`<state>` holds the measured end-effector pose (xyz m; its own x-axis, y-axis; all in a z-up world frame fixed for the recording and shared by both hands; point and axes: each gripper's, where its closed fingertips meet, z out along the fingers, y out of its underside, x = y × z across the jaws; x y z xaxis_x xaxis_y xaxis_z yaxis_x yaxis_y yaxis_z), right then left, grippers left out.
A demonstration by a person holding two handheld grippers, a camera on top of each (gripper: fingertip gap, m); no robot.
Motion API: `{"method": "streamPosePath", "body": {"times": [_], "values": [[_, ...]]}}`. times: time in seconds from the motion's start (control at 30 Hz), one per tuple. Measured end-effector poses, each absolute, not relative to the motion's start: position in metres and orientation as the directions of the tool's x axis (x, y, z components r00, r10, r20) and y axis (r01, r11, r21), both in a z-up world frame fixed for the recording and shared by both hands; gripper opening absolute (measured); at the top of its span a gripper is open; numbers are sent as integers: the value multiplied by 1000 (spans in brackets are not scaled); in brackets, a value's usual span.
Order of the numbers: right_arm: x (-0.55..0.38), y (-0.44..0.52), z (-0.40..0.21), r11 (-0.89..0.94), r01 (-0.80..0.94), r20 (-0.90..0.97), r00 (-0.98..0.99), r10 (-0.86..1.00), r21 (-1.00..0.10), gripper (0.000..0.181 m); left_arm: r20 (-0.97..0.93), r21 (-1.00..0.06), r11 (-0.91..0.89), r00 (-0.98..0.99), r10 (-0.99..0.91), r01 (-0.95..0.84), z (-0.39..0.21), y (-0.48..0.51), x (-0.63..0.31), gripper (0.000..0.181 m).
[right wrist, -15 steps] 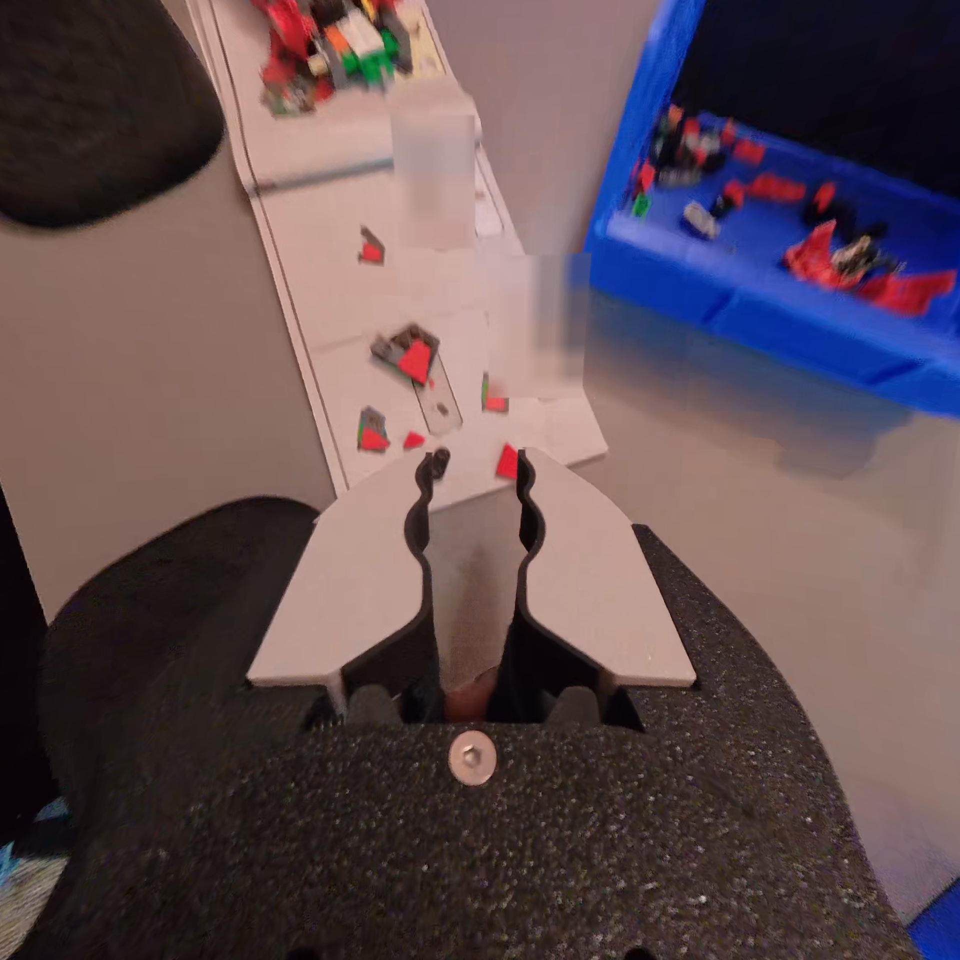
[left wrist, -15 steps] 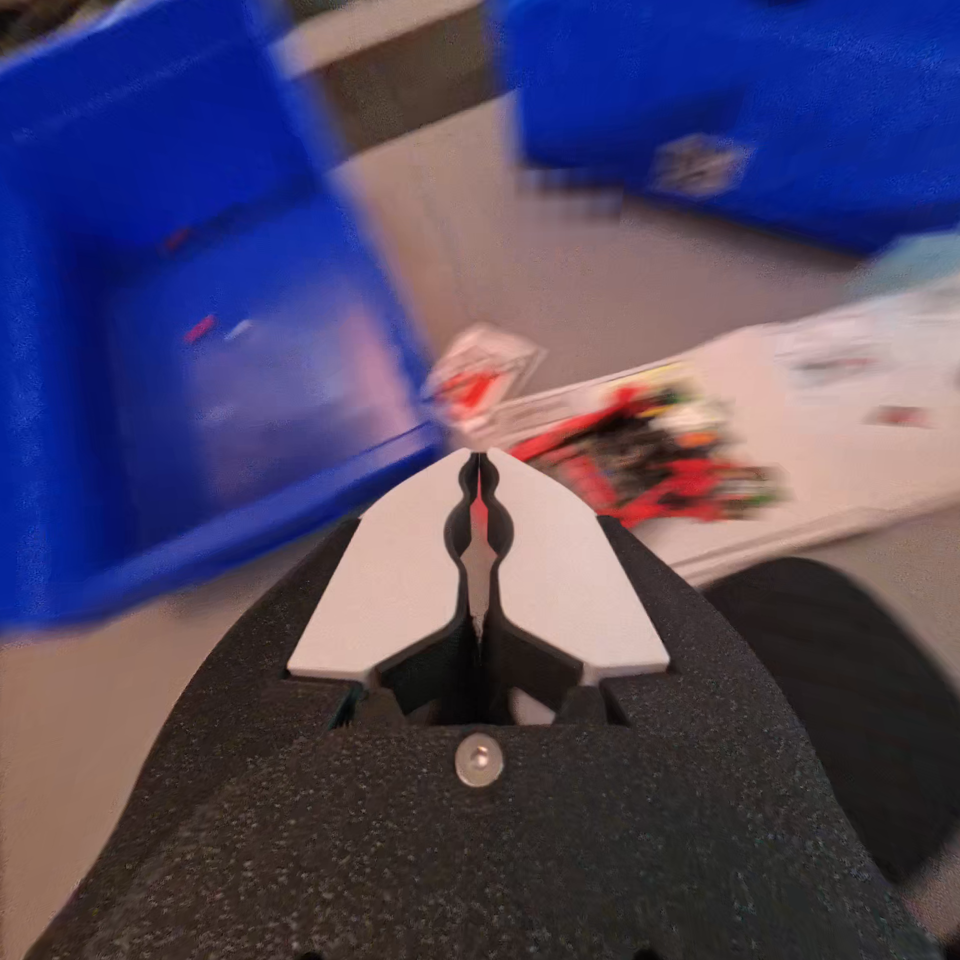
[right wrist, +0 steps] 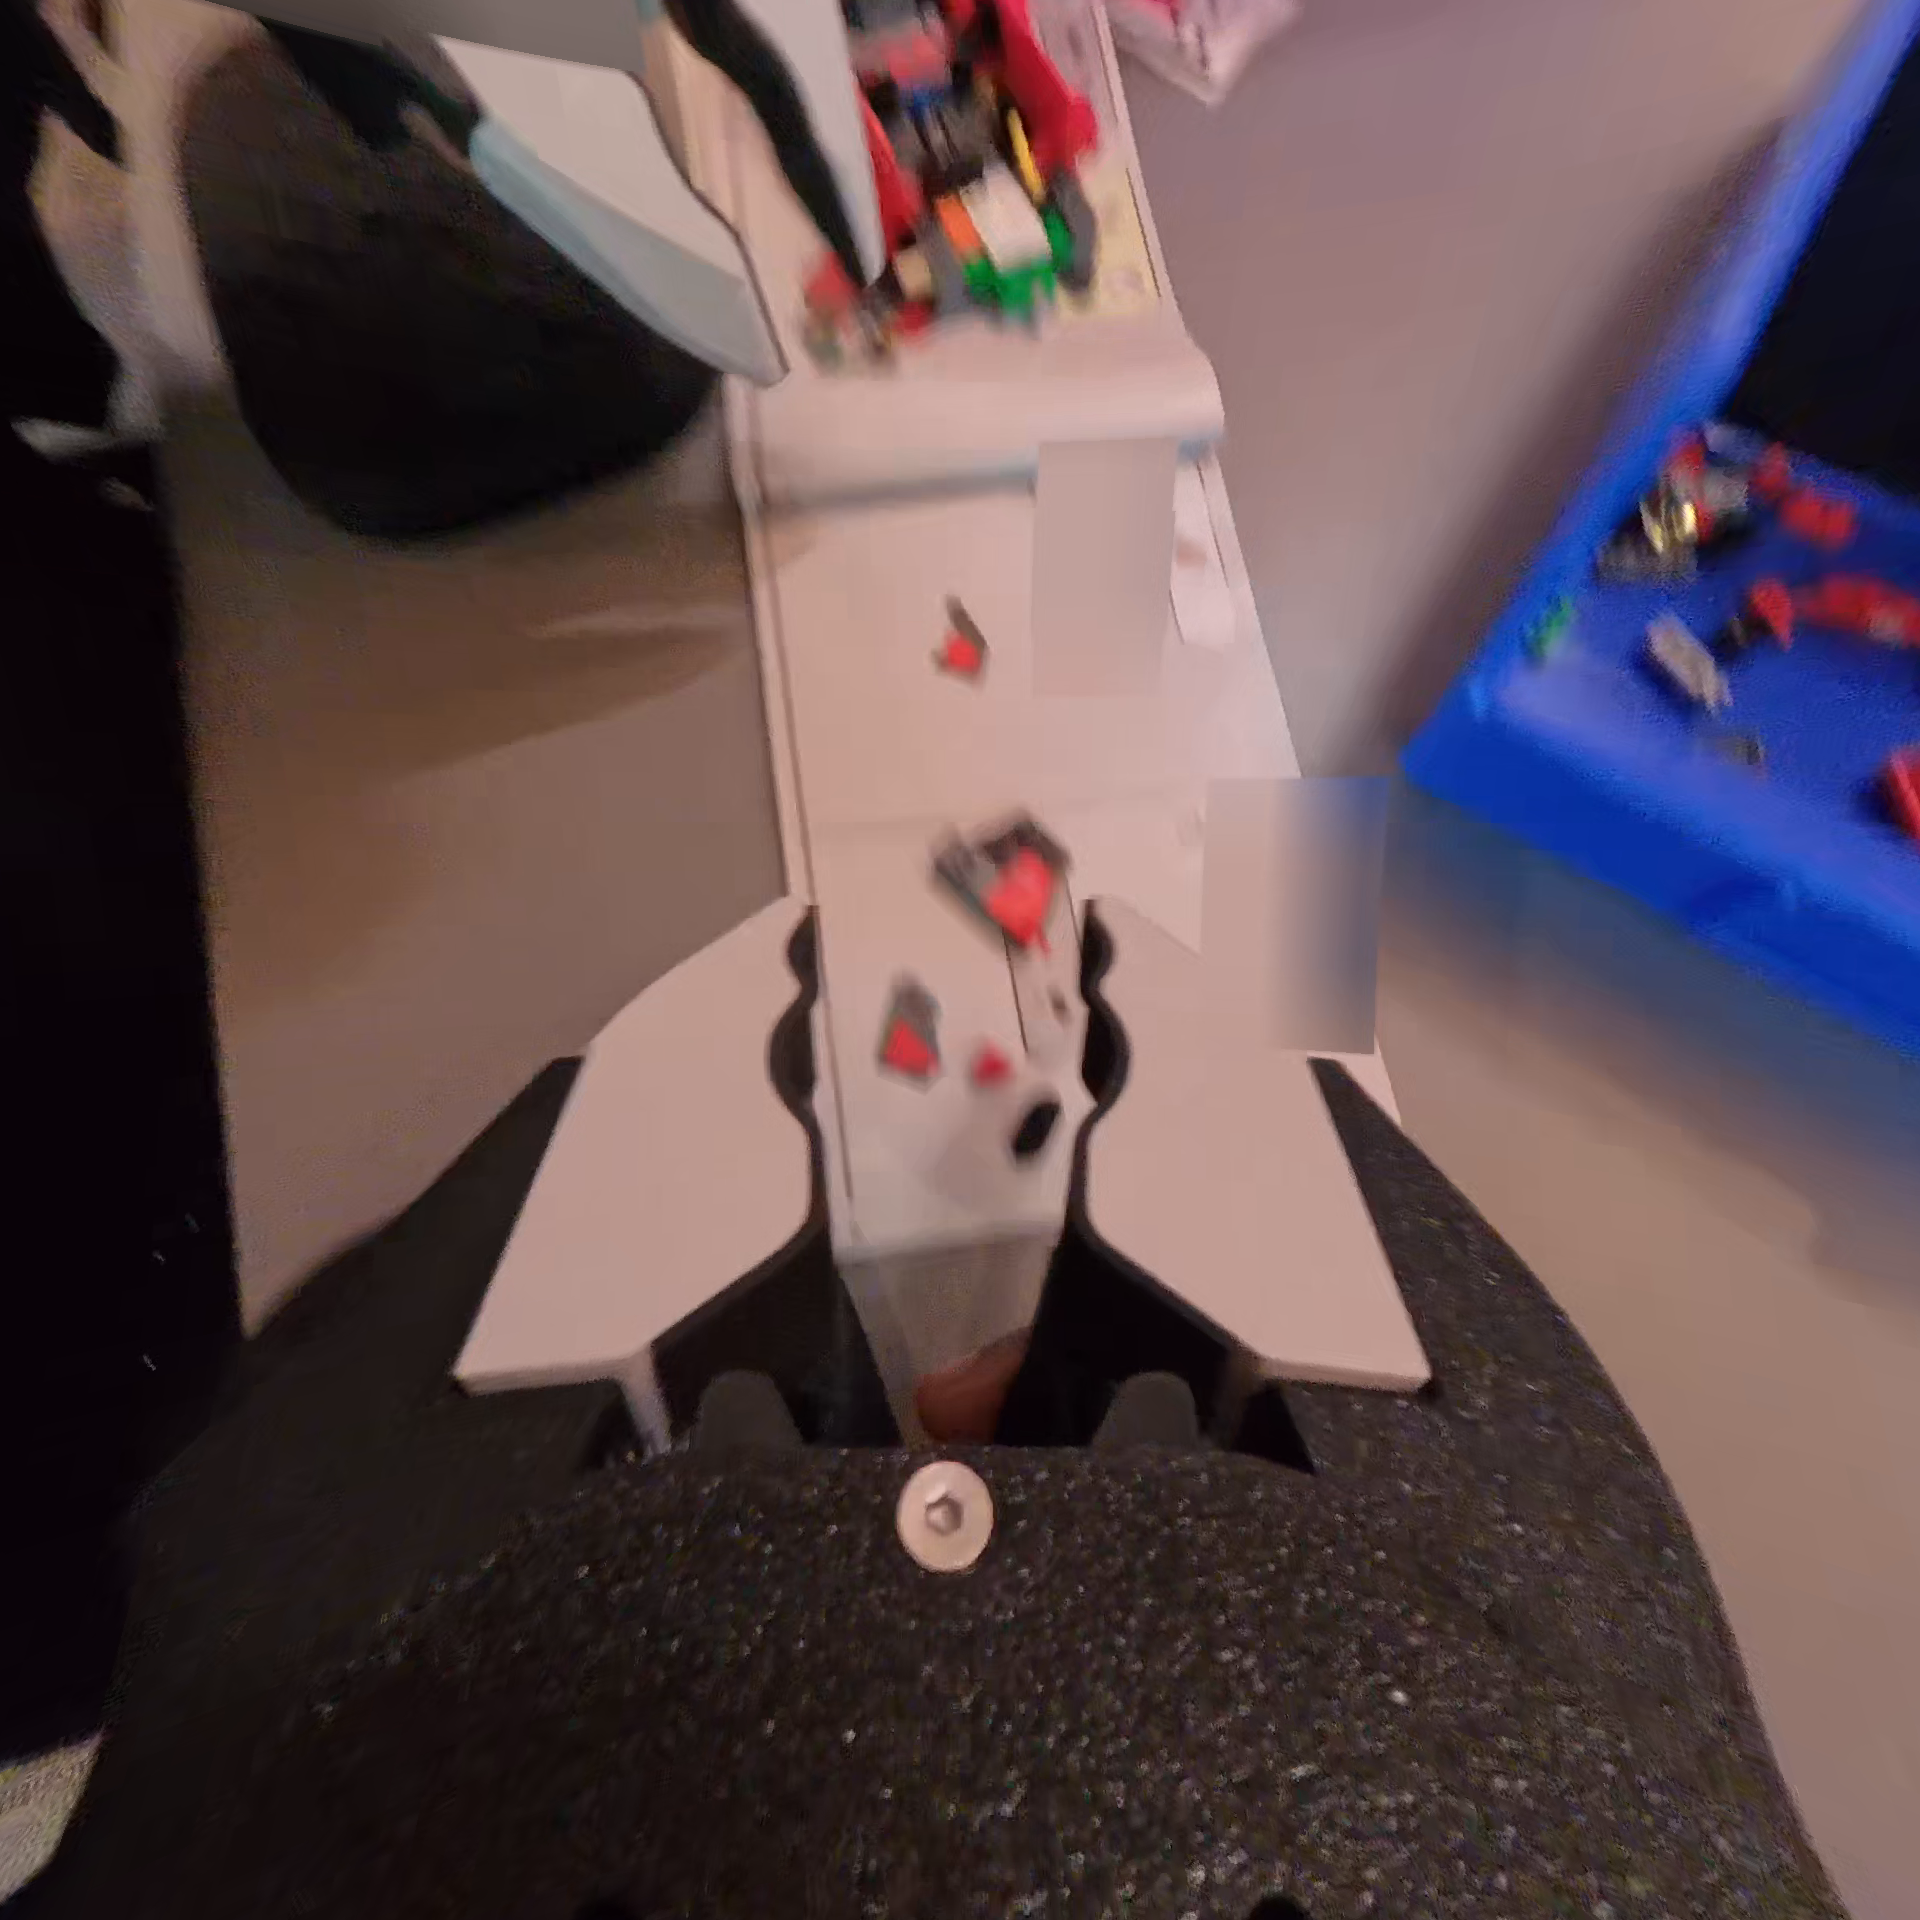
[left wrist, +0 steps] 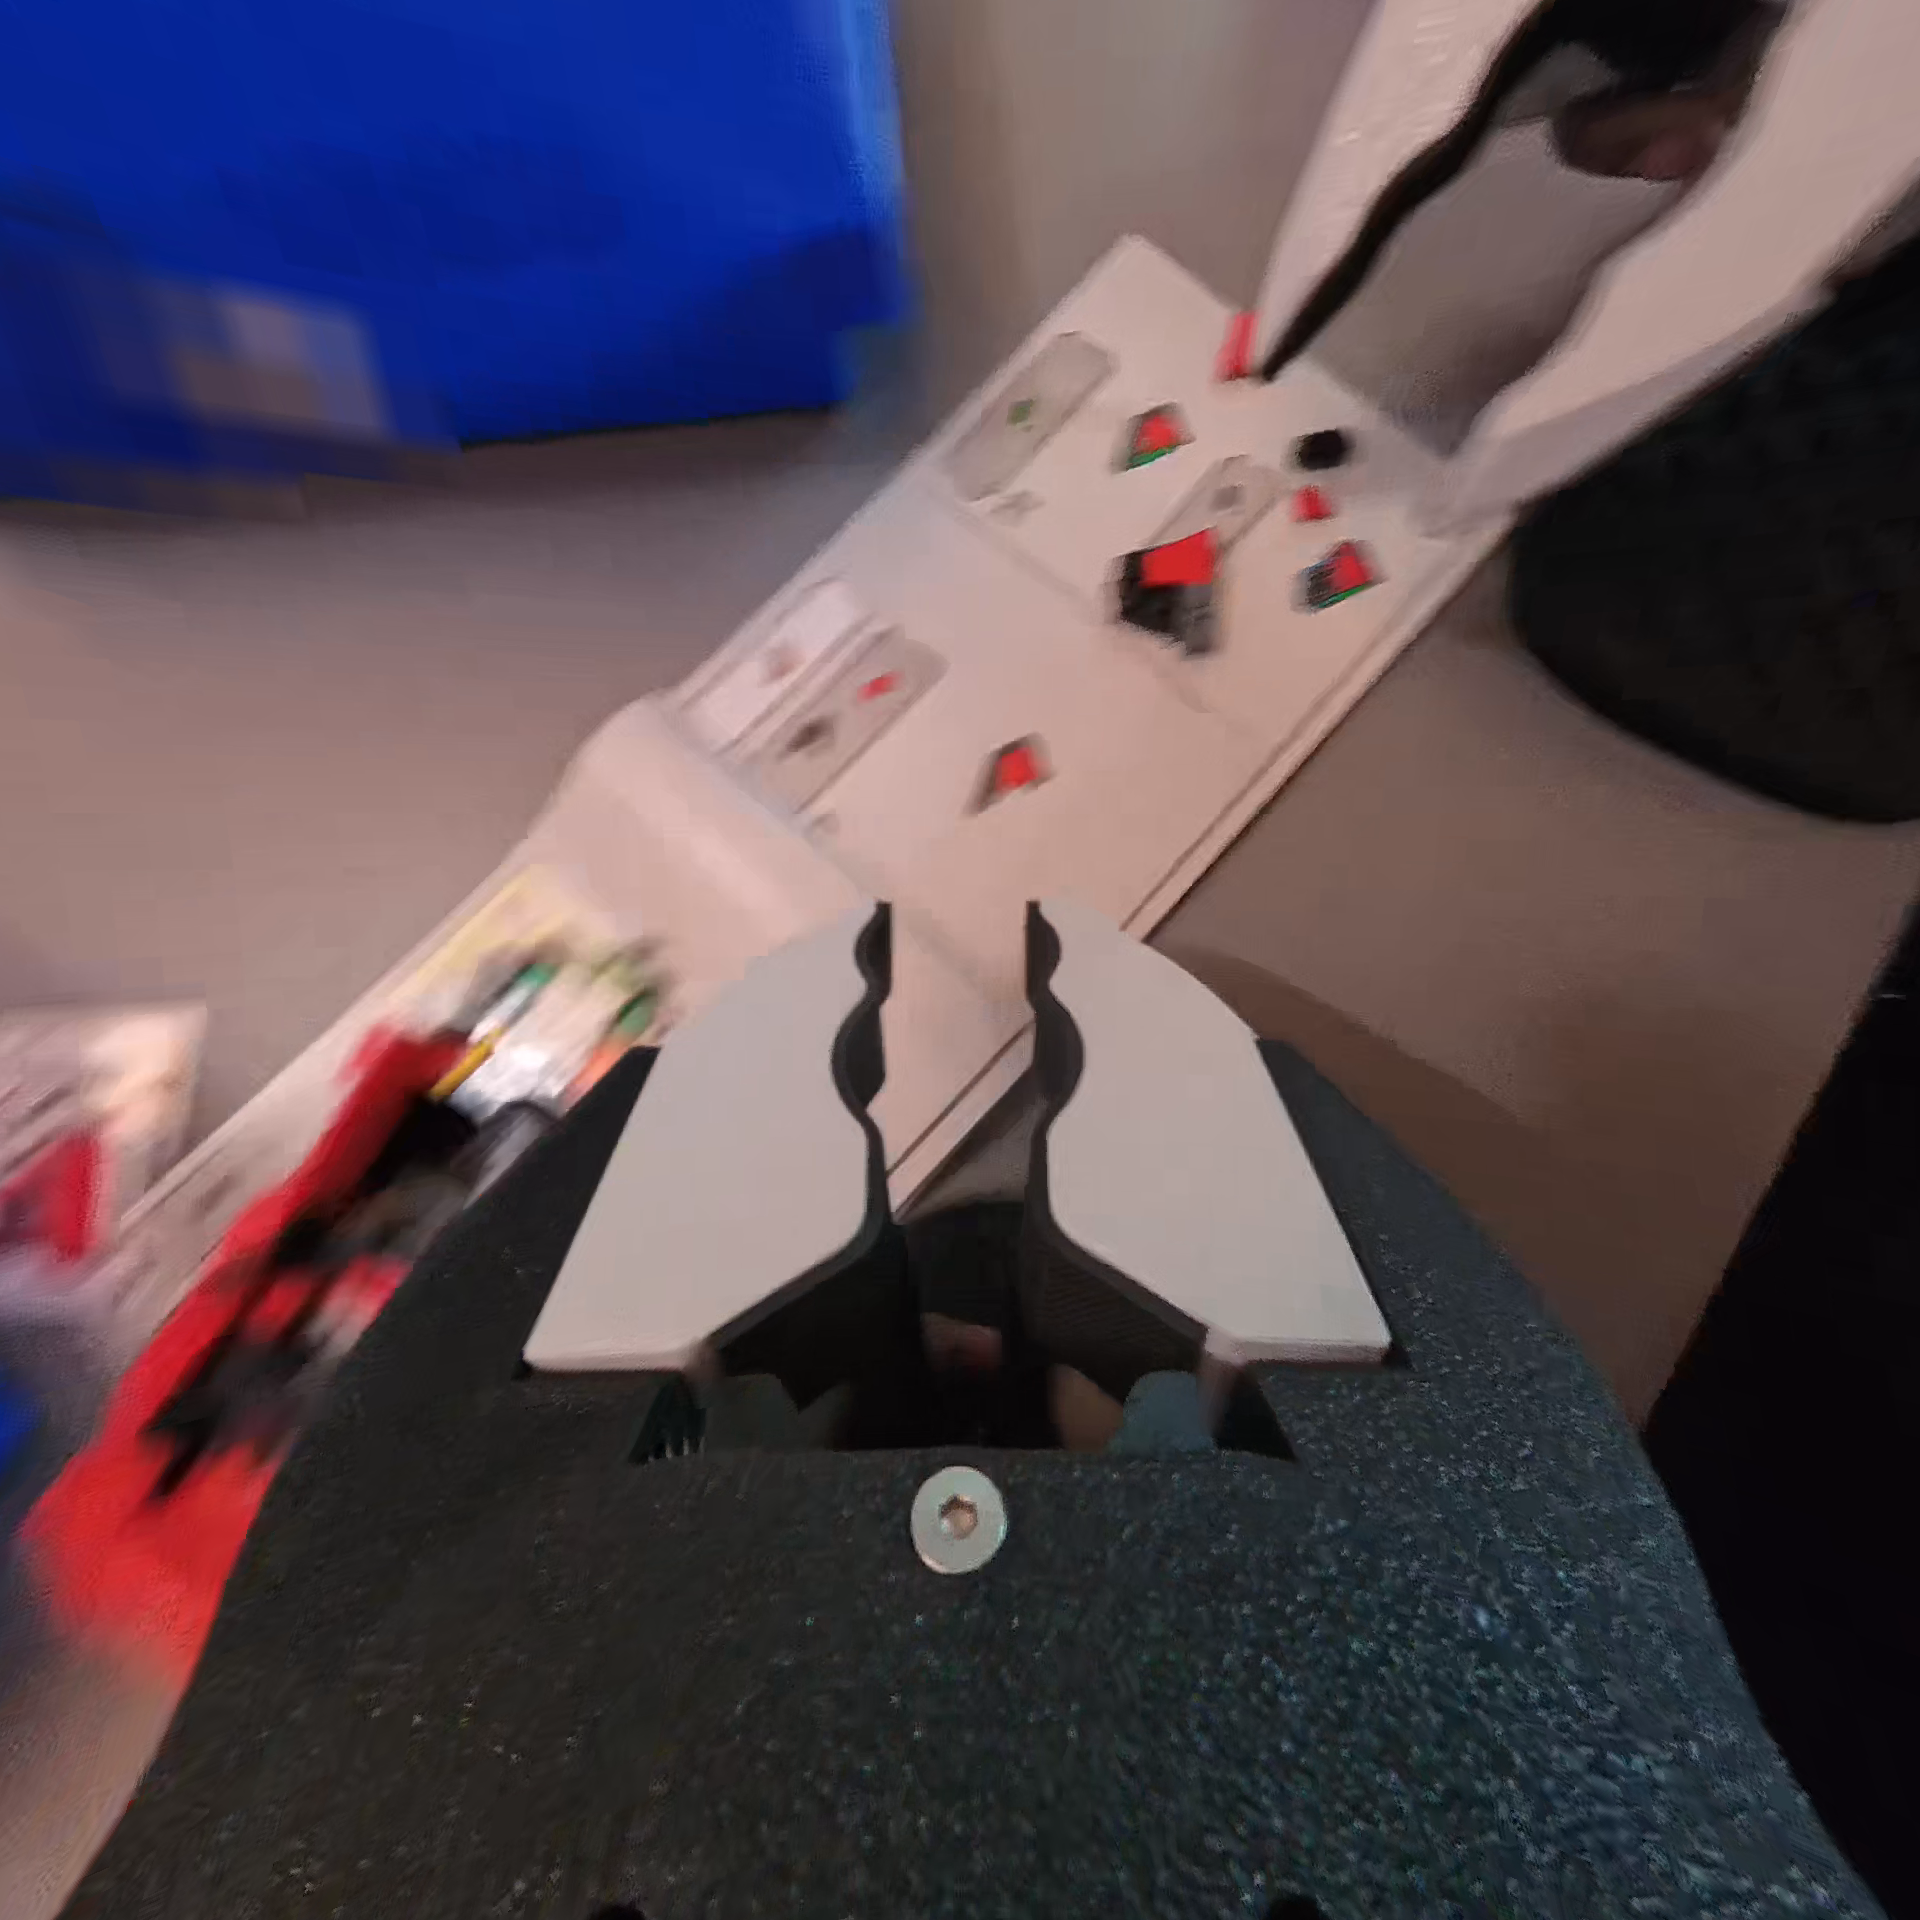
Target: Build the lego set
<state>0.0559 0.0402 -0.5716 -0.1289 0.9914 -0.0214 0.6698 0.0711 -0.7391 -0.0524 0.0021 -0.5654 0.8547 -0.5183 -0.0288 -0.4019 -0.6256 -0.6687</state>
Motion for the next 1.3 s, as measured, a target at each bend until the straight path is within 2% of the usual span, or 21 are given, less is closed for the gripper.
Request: {"method": "streamPosePath", "body": {"times": [0.1,0.2,0.3,0.5,0.63,0.77,1.0,1.3], "values": [[2,22,-546,118,608,-18,-212,977,-785,85,-97,-674,-687,954,-282,-272,-540,-24,-140,41],[-59,7,-531,248,577,62,-323,944,-778,87,-85,-697,-703,990,-110,-138,-531,-50,-198,40],[-120,-2,-538,353,607,86,-423,902,-712,85,-60,-741,-669,998,-17,-56,-525,-63,-219,38],[-192,-1,-582,445,712,55,-499,865,-543,91,-94,-774,-626,995,-37,-96,-522,-79,-223,34],[-200,-6,-602,467,741,53,-507,860,-482,91,-41,-815,-578,999,-11,-39,-521,-87,-236,32],[-200,-5,-611,464,757,50,-500,865,-460,77,-26,-831,-555,1000,-5,-24,-524,-88,-243,30],[-192,17,-607,416,795,62,-435,898,-441,77,-18,-838,-545,1000,-23,-28,-530,-87,-246,30],[-207,99,-598,225,883,119,-193,974,-411,77,-16,-838,-543,998,-57,-44,-533,-84,-239,29]]}}
